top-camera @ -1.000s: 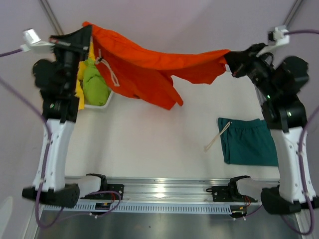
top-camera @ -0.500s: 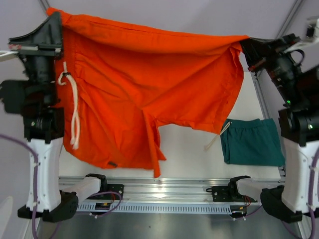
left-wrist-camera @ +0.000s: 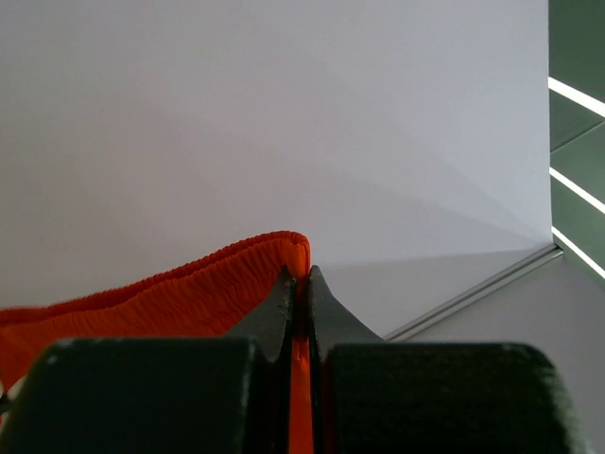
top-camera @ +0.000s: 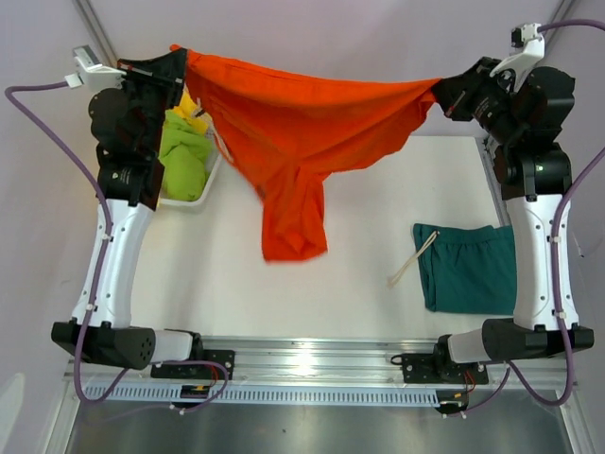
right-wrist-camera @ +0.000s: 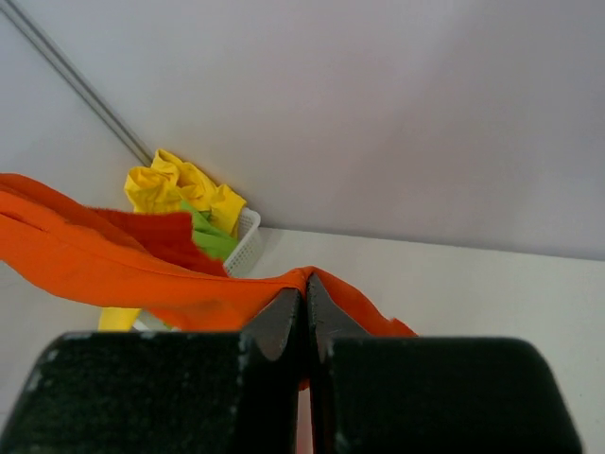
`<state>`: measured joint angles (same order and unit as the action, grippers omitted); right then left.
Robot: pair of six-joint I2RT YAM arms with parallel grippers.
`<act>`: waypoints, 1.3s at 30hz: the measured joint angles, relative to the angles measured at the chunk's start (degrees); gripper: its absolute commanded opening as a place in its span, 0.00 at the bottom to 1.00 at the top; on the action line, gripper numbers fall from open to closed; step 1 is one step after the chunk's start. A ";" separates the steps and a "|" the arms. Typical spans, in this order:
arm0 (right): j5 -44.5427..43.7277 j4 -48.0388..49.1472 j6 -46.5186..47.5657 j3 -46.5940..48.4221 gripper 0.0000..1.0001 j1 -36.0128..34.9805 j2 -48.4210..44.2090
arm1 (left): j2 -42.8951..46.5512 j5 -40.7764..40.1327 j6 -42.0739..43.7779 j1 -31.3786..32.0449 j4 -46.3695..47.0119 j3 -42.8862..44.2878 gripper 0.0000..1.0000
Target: Fold and stack the shorts
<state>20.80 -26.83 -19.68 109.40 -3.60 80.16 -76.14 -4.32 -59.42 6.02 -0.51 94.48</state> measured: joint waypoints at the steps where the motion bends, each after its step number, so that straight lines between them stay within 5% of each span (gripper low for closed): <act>1: 0.33 0.02 -0.04 0.59 0.00 0.04 -0.09 | 0.39 0.00 0.02 0.00 0.00 0.00 0.00; 21: 12.96 -0.15 -5.81 -5.03 0.00 -0.04 -26.51 | 35.67 -0.31 3.02 0.02 -3.89 -5.38 0.00; 29: 14.60 -6.47 -6.71 -1.55 0.00 -0.02 -27.89 | 37.83 -0.57 3.54 0.02 -7.85 -5.11 0.00; 34: 12.98 -6.99 -6.19 -16.41 0.00 0.02 -28.26 | 37.68 -0.72 4.00 0.00 -4.70 -16.00 0.00; 39: 10.23 -6.97 -6.93 -38.58 0.00 0.09 -29.75 | 38.12 -1.18 3.91 0.00 -3.76 -36.74 0.00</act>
<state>31.03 -33.80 -26.61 70.83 -3.51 50.41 -38.02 -5.50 -55.51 6.02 -4.27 57.74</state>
